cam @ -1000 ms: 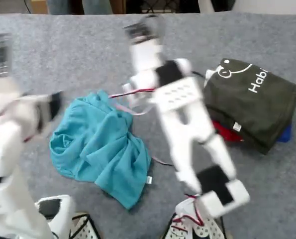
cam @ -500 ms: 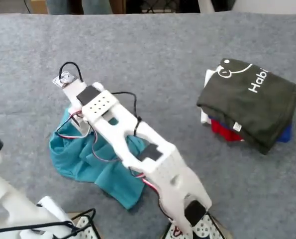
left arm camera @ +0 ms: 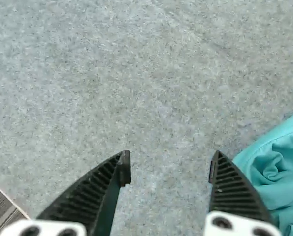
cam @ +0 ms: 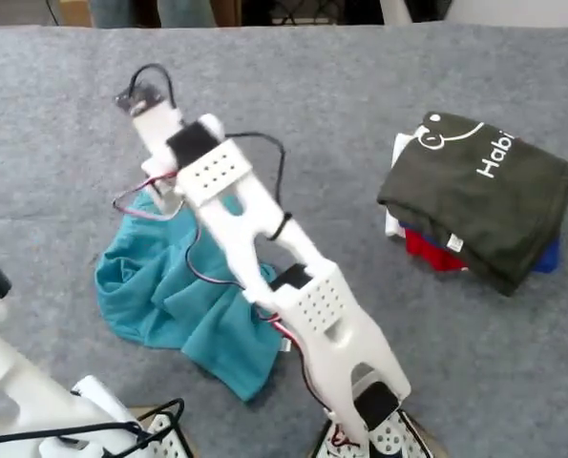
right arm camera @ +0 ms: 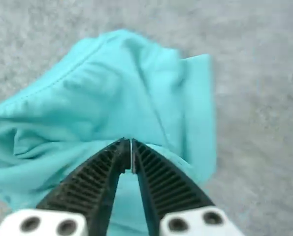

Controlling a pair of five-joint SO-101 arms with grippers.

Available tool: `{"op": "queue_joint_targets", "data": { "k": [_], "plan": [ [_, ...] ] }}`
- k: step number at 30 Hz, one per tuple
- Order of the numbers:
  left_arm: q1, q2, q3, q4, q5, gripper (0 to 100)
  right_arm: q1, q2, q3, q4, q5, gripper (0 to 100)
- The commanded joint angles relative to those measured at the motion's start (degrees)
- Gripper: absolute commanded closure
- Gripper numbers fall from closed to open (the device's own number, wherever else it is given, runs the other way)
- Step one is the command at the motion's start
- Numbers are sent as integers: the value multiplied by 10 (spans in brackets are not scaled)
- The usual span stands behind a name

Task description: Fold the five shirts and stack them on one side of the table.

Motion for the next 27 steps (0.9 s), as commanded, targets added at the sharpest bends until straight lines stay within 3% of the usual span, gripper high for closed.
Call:
{"op": "queue_joint_targets", "data": {
  "k": [1,5,13,16,20,22,25,27],
  "plan": [
    [-6,-9,0,3,-2,726,-5,0,-55,30,9,980],
    [-6,-9,4,38,-4,726,-51,40,-54,40,84,951],
    [-75,-10,1,55,-5,726,-126,114,-58,27,135,705],
    [-92,-10,-1,55,-5,726,-147,123,-59,25,164,660],
    [-89,-10,2,55,-5,726,-157,148,-58,2,166,675],
    [-89,-10,0,55,-5,726,-155,166,-59,-21,166,750],
    [-89,-10,0,55,-5,726,-148,173,-67,-42,166,969],
    [-88,-10,3,55,-5,726,-143,173,-87,-35,165,952]
  ]
}}
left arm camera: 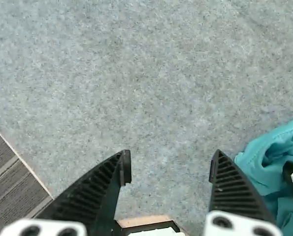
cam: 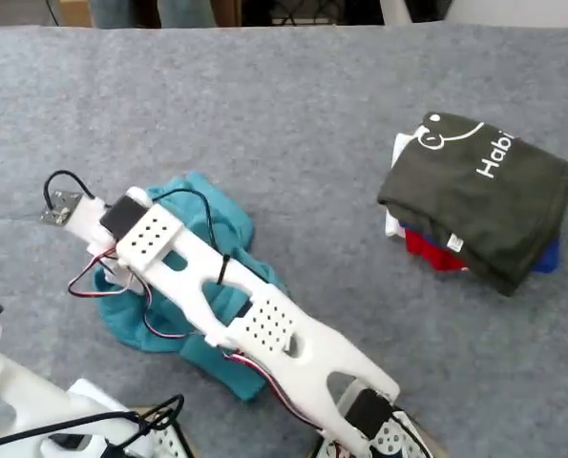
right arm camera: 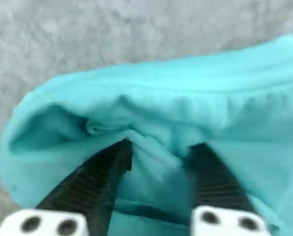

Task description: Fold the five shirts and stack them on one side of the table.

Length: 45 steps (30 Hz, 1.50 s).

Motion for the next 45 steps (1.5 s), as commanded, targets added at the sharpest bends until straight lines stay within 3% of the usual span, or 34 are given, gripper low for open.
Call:
{"op": "queue_joint_targets", "data": {
  "k": [1,8,13,19,26,30,34,41,45],
  "plan": [
    [-4,-7,-1,2,-5,726,11,0,-49,-2,3,948],
    [-4,-7,-1,1,-5,726,40,0,-249,48,-2,985],
    [-5,-2,9,-21,-5,726,54,-45,-258,29,-70,985],
    [-7,-4,71,-93,-5,726,69,-104,-259,-138,-222,984],
    [-8,-2,80,-111,-5,726,115,-97,-238,-237,-295,984],
    [-5,-2,80,-111,-6,726,183,-79,-213,-211,-323,984],
    [7,-2,88,-118,-6,726,250,-56,-209,-121,-349,984],
    [97,-1,168,-184,-62,726,334,3,-209,71,-348,984],
    [164,-1,166,-189,-65,726,373,27,-174,69,-329,984]
  ]
}}
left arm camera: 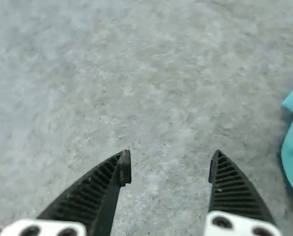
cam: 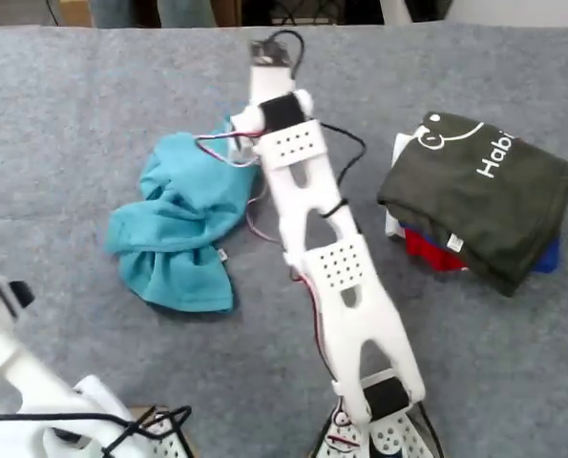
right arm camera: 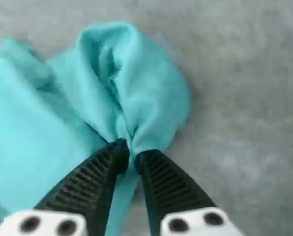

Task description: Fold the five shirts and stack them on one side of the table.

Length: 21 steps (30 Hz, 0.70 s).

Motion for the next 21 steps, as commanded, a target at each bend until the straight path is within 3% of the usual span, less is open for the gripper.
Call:
{"op": "queue_joint_targets", "data": {
  "k": [1,6,14,18,21],
  "plan": [
    [61,-1,-13,-11,-4,726,33,0,30,12,21,984],
    [132,42,-59,-11,19,726,61,-12,152,12,28,984],
    [225,272,-204,-4,68,723,110,-78,302,11,55,984],
    [291,356,-284,55,108,722,128,-88,302,9,56,984],
    [356,400,-335,105,184,722,126,-83,303,3,55,984]
  ]
}}
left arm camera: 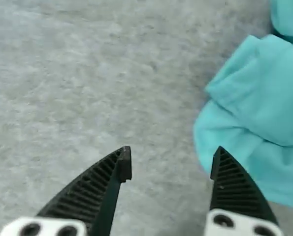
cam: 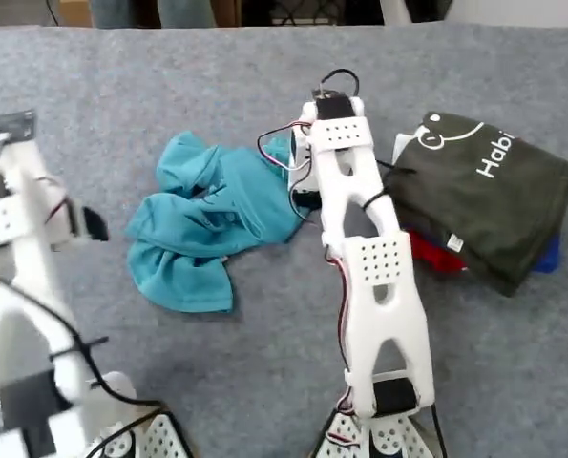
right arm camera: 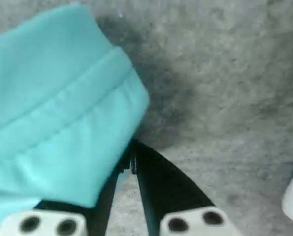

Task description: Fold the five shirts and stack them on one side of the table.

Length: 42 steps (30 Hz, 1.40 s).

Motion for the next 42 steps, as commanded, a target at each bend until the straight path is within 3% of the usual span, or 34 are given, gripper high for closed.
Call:
{"op": "queue_joint_targets", "data": {
  "k": [1,5,18,27,31,42],
  "plan": [
    [78,39,-80,49,85,722,18,-6,-1,-5,4,984],
    [119,94,-90,48,139,725,13,4,-2,-11,4,984],
    [104,166,-89,-58,343,727,12,6,-2,-15,4,984],
    [116,166,-55,-30,352,807,12,6,-2,-15,4,984],
    [116,167,-16,-87,352,807,12,6,-2,-15,4,984],
    [123,169,-8,-138,385,807,11,6,-2,-13,4,984]
  ]
}}
